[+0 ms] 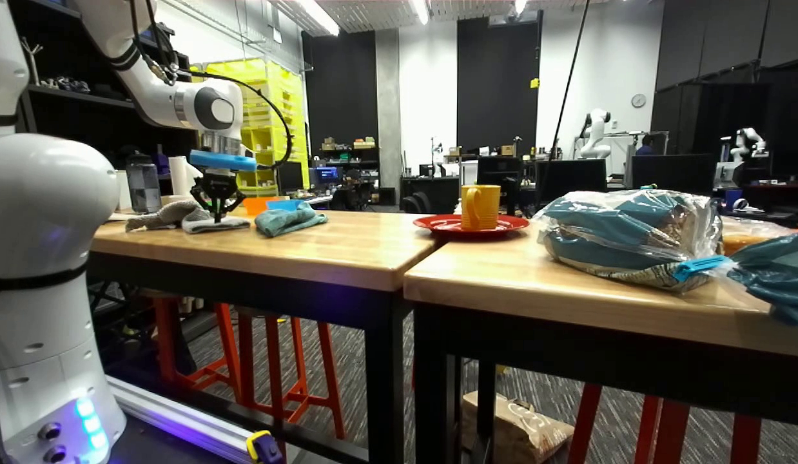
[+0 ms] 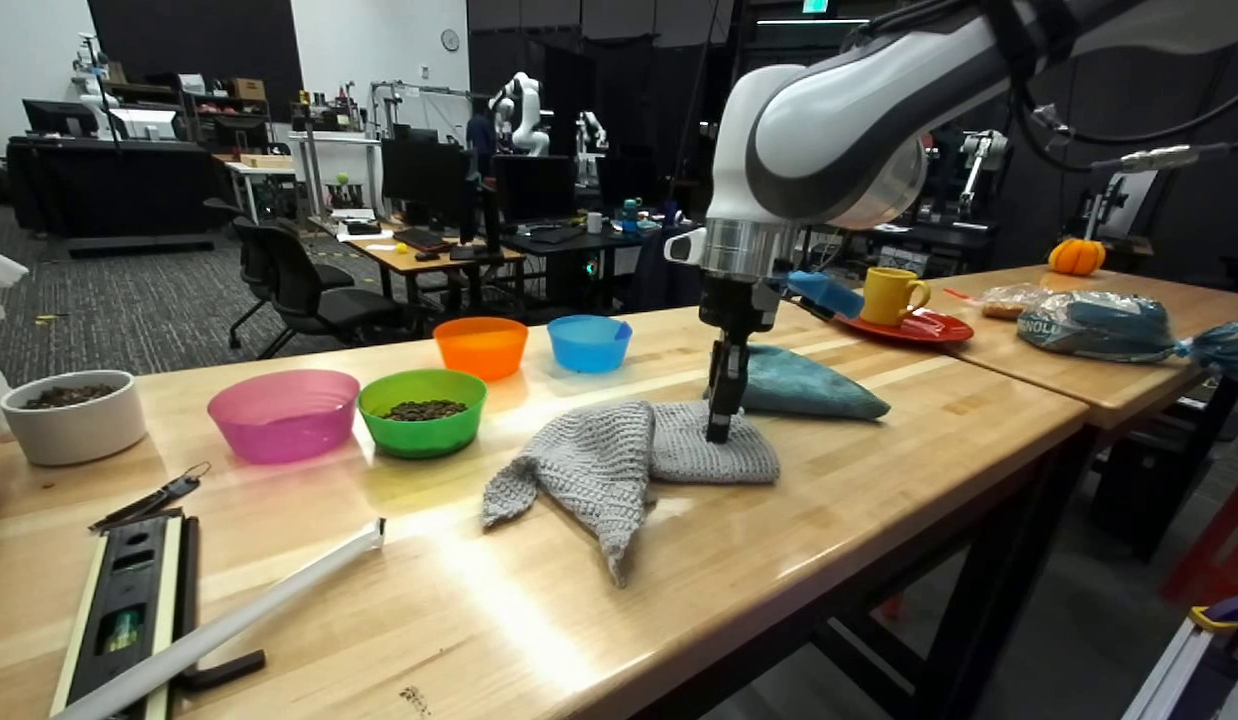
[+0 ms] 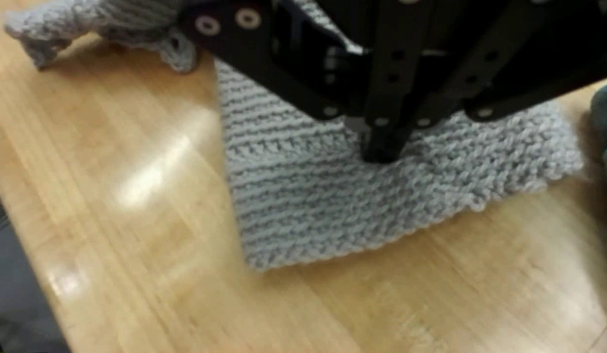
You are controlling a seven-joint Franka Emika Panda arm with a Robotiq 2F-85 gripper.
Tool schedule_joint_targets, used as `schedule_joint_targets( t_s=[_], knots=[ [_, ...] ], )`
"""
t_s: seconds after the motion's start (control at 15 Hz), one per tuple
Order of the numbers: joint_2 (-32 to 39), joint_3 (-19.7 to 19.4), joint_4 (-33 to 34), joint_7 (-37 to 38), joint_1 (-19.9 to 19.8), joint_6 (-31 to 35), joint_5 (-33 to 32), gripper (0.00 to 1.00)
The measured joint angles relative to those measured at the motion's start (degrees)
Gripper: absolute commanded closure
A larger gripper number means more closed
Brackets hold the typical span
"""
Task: Unfold the grey cotton material
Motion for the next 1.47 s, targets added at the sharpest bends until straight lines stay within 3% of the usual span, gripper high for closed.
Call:
schedule_joint_targets(
  t_s=[0.53,1.33,1.4,1.47],
  knots=[
    [-5.6,-0.7,-4.8,0.1,-1.2,-9.3,-1.8,1.0],
    [-13.7,-6.9,-12.4,0.1,-5.1,-13.4,-11.2,1.0],
    [-14.0,-7.0,-12.5,0.1,-5.1,-13.2,-11.3,0.74],
    [-14.3,-7.0,-12.6,0.1,-5.1,-13.0,-11.3,0.73]
  ],
)
